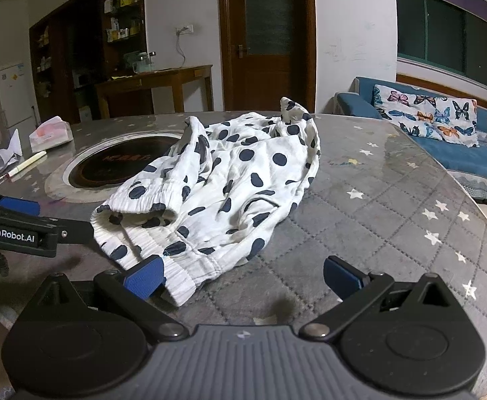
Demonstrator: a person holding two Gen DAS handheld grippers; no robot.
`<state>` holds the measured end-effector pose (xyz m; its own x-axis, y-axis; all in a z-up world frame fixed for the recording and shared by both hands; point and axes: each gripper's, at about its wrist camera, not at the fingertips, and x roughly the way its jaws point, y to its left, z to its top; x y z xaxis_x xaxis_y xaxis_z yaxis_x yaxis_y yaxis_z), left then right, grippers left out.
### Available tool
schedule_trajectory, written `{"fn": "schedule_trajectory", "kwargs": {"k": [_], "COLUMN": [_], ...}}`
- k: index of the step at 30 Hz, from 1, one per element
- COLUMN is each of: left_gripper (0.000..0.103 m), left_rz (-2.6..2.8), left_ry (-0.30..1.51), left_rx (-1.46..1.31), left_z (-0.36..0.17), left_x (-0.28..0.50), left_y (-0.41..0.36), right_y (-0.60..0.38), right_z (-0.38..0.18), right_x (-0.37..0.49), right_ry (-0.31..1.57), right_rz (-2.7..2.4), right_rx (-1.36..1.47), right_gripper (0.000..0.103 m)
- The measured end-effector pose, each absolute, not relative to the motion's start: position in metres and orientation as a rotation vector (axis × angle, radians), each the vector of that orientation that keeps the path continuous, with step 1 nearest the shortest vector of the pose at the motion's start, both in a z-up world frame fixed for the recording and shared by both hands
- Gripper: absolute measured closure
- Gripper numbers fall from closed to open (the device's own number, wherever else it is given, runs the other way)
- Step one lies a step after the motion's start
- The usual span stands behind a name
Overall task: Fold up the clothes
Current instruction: 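Move both grippers toward the waistband of the white polka-dot trousers, then close the left gripper on the waistband while the right gripper grasps it too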
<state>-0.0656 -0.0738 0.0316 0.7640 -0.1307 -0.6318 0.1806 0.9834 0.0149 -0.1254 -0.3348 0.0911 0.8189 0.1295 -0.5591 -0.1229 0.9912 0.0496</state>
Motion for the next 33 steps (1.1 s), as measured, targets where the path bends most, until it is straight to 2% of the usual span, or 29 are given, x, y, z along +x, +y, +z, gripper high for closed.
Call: {"fn": "schedule_trajectory", "kwargs": {"k": [33], "left_gripper": [0.0], "left_rz": [-0.228], "left_ry": [0.673], "left_rx": [0.1], "left_z": [0.039], "left_x": [-0.044], "left_y": [-0.095], "right_y": [-0.33], "right_z": [0.091], "right_x": [-0.108], "right_ry": [0.612], "right_rz": [0.173], "right_rx": [0.019], "right_gripper": [0.005]}}
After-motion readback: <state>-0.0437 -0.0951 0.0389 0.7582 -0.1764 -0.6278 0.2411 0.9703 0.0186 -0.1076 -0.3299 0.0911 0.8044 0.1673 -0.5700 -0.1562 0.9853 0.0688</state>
